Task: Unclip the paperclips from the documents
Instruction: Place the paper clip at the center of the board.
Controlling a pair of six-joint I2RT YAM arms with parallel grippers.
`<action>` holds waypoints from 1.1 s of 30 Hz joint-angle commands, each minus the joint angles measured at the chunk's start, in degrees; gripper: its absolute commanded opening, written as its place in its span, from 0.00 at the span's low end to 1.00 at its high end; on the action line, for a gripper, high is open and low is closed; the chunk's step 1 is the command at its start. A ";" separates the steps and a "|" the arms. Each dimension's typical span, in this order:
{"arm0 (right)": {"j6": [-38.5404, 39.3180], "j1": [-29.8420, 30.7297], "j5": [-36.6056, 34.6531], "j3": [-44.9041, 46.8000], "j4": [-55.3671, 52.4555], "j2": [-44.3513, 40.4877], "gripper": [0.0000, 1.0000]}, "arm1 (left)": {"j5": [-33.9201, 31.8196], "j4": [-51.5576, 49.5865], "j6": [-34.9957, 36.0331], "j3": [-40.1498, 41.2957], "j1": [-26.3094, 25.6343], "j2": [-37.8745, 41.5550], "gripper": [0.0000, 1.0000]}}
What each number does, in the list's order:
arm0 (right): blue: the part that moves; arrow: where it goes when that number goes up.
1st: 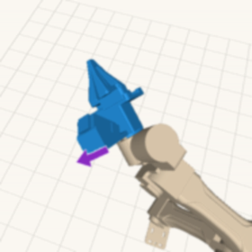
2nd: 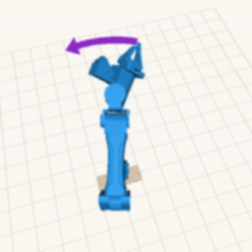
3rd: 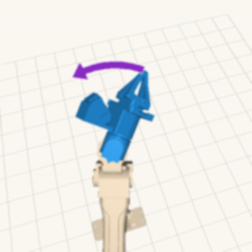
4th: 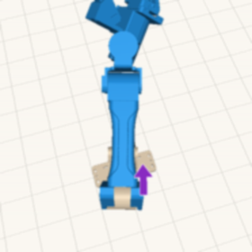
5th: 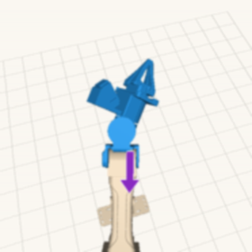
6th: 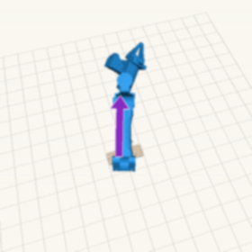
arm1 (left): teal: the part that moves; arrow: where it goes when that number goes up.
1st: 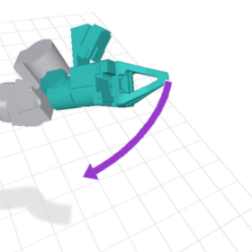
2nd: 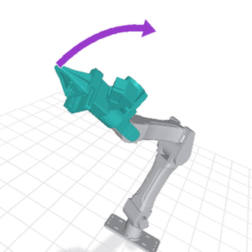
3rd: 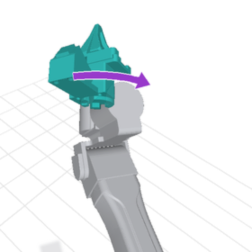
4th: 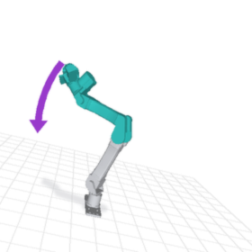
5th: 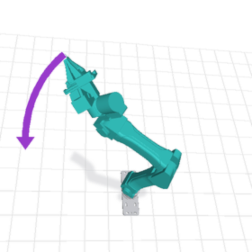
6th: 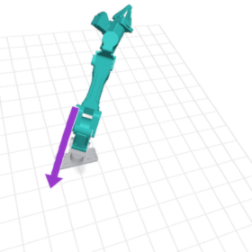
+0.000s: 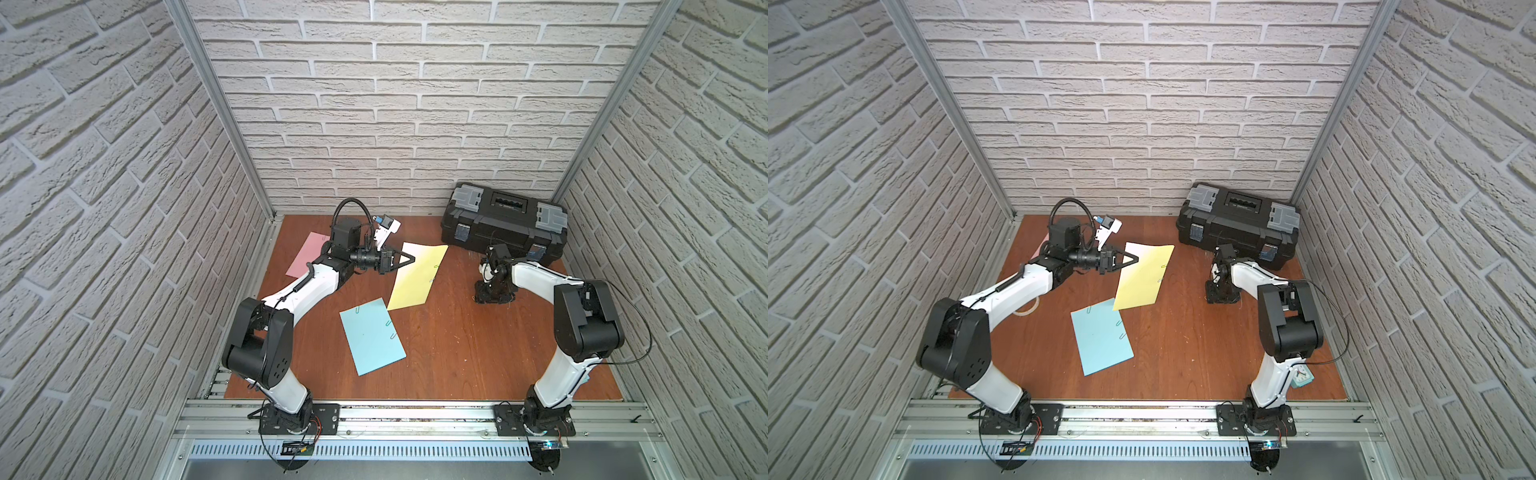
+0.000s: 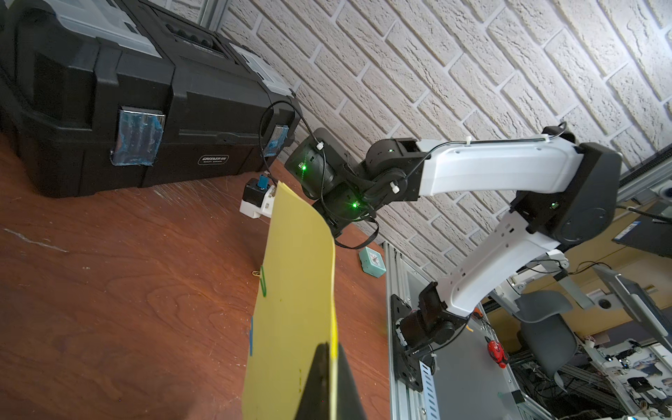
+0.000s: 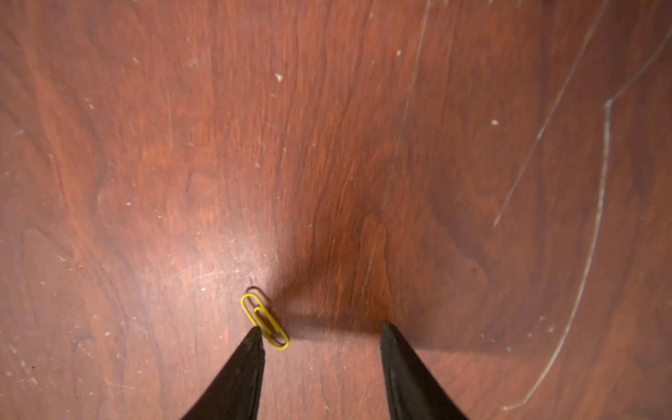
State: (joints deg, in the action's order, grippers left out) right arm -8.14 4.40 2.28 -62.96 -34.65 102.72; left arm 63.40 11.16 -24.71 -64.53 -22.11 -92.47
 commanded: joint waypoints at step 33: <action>-6.84 0.34 57.92 12.25 47.06 -17.65 0.56 | 9.27 14.33 -13.51 -3.02 -0.98 -4.19 0.00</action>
State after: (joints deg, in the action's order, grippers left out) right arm -13.72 4.40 55.88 -48.75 5.23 86.70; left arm 70.22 26.15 -39.53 -65.71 -22.37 -97.82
